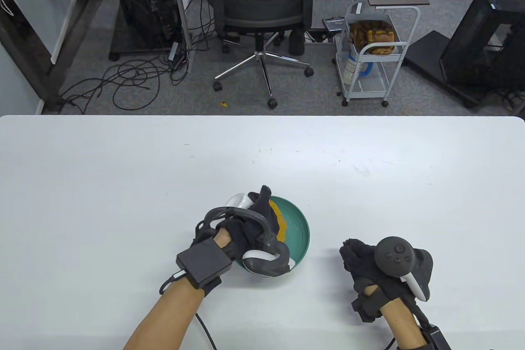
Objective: Press dispenser to sprinkle granules onto bread slice
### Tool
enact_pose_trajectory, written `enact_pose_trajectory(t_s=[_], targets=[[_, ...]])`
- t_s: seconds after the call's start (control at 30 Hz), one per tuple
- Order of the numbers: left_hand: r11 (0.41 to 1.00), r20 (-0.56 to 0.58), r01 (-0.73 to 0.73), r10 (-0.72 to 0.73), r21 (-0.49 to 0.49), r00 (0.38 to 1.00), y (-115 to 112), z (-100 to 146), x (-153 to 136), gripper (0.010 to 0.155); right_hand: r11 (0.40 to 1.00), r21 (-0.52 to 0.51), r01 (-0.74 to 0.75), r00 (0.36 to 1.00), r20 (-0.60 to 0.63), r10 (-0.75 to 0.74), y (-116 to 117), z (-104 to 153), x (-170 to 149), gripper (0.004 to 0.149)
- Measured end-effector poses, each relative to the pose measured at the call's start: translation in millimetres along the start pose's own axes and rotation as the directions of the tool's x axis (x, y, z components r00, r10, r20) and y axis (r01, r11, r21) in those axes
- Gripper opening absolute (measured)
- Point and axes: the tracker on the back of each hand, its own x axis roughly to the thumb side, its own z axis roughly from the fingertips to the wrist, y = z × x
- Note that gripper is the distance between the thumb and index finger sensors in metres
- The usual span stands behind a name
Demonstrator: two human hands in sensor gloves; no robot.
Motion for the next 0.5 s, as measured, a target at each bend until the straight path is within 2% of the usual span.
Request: enact_pose_trajectory(t_s=[0.1,0.2,0.27,0.3,0.33,0.37,0.4,0.43,0.5], targets=[[0.999,-0.038,-0.039,0.039,0.006,0.998,-1,0,-1,0.064,1.0,-0.001,0.0,1.0,0.001,0.0,-1,0,0,0.051],[0.978,-0.114,-0.206,0.206,0.012,0.972,-10,10,-14,0.065,1.0,-0.004,0.005,1.0,0.003,-0.005,-2,0,0,0.051],[0.886,-0.226,-0.459,0.462,0.066,0.858,-24,24,-32,0.065,1.0,-0.005,0.009,1.0,0.003,-0.009,-2,0,0,0.051],[0.798,-0.277,-0.593,0.598,0.11,0.753,-34,32,-40,0.065,1.0,-0.006,0.013,1.0,0.003,-0.013,-2,0,0,0.051],[0.658,-0.329,-0.728,0.742,0.19,0.584,-49,44,-47,0.066,1.0,-0.007,0.016,1.0,0.002,-0.016,-2,0,-1,0.051],[0.482,-0.352,-0.828,0.857,0.287,0.377,-69,55,-52,0.065,1.0,-0.009,0.018,1.0,0.001,-0.018,-2,0,-1,0.051],[0.361,-0.358,-0.866,0.904,0.346,0.233,-82,63,-54,0.065,1.0,-0.009,0.021,1.0,0.0,-0.021,-2,0,-1,0.051],[0.195,-0.358,-0.884,0.933,0.424,0.034,-101,73,-53,0.066,1.0,-0.01,0.024,1.0,-0.001,-0.024,-2,0,-1,0.051],[-0.053,-0.327,-0.848,0.908,0.528,-0.261,-132,90,-48,0.065,1.0,-0.008,0.023,1.0,-0.004,-0.023,-2,-1,-2,0.051]])
